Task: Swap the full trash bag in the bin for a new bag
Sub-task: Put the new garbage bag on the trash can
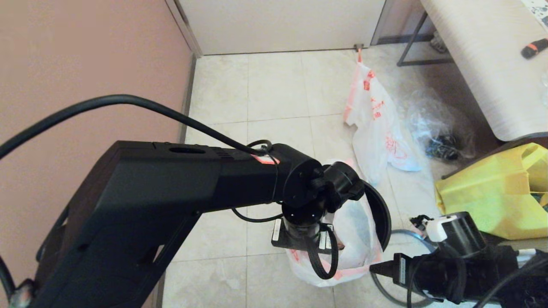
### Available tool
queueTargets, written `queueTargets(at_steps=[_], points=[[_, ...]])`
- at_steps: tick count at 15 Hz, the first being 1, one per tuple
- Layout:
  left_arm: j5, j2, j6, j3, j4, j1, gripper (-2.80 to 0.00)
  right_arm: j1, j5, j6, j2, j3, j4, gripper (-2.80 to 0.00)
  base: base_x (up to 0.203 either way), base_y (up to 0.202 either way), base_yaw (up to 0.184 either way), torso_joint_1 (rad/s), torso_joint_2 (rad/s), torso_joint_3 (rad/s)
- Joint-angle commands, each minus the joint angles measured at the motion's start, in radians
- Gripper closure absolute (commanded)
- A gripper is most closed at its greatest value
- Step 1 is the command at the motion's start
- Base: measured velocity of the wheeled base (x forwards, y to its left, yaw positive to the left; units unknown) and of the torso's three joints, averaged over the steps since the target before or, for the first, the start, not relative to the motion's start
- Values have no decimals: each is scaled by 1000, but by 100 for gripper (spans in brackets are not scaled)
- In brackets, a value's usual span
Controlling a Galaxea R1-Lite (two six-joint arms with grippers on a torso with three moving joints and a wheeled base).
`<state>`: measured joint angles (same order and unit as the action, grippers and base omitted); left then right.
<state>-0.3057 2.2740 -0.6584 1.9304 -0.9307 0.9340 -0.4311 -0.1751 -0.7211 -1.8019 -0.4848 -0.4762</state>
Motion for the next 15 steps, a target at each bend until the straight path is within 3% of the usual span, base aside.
queueTargets(at_steps=[1,6,15], points=[[-3,-3,-4,1,-5,6,0,1,-1,-6,-80,-36,-3,-280,0,0,0,0,0,0],[1,-43,-5,-8,-9,5,0,22,4,-17,-138,-137,2,-280,0,0,0,0,0,0],[2,-134,-6,-76,-5,-4,0,27,36,-10,-152,-157,10,-280,0,0,0,0,0,0]])
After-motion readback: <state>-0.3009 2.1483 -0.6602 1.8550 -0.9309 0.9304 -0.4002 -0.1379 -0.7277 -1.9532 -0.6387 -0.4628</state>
